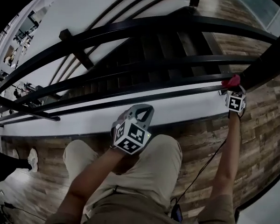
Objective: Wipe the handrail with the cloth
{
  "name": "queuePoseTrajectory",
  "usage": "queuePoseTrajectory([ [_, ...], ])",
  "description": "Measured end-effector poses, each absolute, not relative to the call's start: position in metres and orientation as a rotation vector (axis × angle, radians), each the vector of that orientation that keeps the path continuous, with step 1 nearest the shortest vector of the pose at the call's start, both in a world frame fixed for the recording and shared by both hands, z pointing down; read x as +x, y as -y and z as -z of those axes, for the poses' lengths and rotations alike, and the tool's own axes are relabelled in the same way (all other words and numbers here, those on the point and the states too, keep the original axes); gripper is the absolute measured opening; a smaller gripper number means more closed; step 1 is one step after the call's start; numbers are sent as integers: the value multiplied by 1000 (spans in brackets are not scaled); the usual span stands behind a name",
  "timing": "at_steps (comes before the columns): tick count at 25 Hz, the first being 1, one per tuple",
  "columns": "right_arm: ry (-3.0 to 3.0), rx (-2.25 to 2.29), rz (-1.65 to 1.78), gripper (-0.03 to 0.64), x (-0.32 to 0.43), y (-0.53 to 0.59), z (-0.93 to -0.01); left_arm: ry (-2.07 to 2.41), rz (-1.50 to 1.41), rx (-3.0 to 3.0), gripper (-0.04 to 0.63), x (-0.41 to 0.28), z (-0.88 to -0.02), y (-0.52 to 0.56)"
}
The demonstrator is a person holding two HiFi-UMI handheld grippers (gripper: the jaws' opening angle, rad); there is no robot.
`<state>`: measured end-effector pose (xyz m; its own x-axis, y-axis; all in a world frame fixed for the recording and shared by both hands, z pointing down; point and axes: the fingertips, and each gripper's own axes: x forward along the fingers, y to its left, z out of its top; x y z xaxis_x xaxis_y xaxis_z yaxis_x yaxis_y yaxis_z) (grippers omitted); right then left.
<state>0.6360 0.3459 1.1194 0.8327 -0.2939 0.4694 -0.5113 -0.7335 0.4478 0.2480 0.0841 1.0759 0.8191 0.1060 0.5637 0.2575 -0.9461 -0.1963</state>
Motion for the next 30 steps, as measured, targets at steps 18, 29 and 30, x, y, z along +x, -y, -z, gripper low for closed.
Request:
queuePoseTrajectory([
  [18, 1634, 1707, 52, 99, 106, 128, -1063, -352, 804, -2865, 17, -15, -1088, 253],
  [29, 1979, 1355, -2, 99, -110, 296, -1133, -794, 793, -2898, 17, -174, -1117, 365],
  [30, 2001, 1346, -22, 99, -127, 313, -1143, -829, 830, -2901, 17, -189, -1129, 373],
])
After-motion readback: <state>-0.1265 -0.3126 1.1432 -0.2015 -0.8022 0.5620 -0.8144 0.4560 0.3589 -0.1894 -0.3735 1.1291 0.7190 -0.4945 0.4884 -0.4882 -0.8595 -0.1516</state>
